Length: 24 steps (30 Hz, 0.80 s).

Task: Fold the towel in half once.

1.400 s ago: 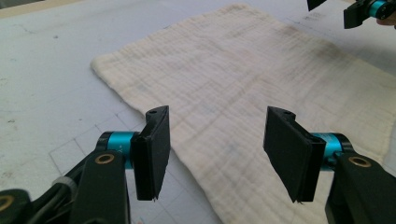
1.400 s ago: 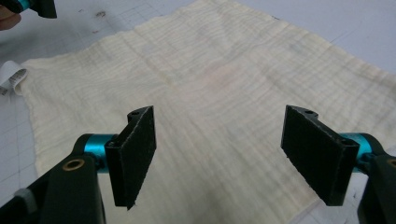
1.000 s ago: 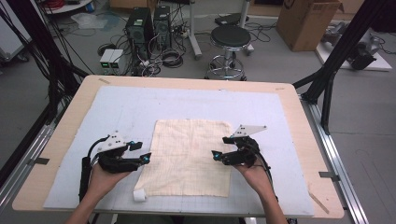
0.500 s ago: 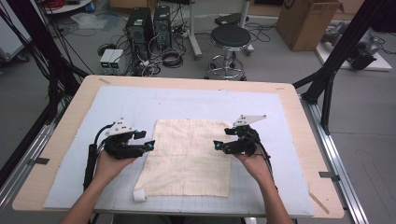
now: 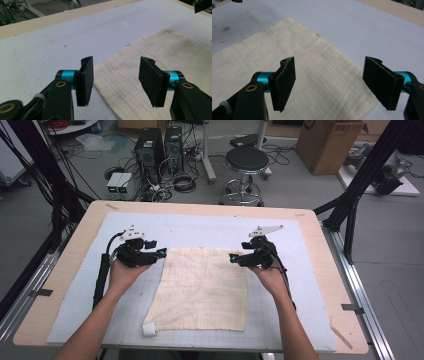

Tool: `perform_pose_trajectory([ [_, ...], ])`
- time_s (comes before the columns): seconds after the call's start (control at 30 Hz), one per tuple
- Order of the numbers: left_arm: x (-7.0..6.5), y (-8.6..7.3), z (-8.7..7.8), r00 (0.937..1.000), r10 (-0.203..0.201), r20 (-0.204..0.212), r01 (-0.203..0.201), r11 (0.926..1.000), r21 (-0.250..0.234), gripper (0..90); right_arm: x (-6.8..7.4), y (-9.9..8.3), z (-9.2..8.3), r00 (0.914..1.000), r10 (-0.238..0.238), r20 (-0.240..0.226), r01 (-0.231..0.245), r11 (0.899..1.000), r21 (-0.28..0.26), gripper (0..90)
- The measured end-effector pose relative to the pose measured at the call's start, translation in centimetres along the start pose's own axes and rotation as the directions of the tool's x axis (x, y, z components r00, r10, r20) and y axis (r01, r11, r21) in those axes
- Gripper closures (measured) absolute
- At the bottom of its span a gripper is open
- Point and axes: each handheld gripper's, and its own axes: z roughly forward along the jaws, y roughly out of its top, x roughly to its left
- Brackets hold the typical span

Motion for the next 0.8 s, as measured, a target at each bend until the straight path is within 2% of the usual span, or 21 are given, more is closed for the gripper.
perform_pose_trajectory([
  [0.03, 0.2, 0.1, 0.2, 0.9999, 0.002, -0.010, -0.002, 1.0000, 0.004, 46.2, -0.2, 0.2, 0.1, 1.0000, 0.008, 0.005, -0.008, 1.000, 0.011, 26.3],
  [0.17, 0.7, 0.2, 1.2, 0.9992, -0.007, -0.040, 0.008, 0.9999, 0.007, 47.5, -1.2, 0.2, 0.6, 0.9994, 0.018, 0.029, -0.018, 1.000, -0.011, 27.8],
  [0.27, 1.0, -0.1, 2.2, 0.9985, -0.029, -0.047, 0.029, 0.9995, 0.010, 48.8, -1.8, -0.2, 1.2, 0.9989, 0.033, 0.033, -0.034, 0.999, 0.011, 27.8],
  [0.37, 1.2, -0.5, 3.0, 0.9976, -0.030, -0.063, 0.032, 0.9992, 0.025, 50.3, -2.3, -0.5, 1.8, 0.9980, 0.043, 0.046, -0.044, 0.999, 0.025, 28.7],
  [0.57, 1.8, -1.3, 4.5, 0.9953, -0.065, -0.072, 0.070, 0.9957, 0.061, 54.4, -3.2, -1.1, 2.8, 0.9961, 0.068, 0.056, -0.070, 0.997, 0.038, 33.5],
  [0.8, 1.9, -2.2, 6.1, 0.9948, -0.078, -0.066, 0.085, 0.9899, 0.113, 59.5, -4.2, -1.8, 3.3, 0.9924, 0.097, 0.075, -0.102, 0.992, 0.069, 39.2],
])
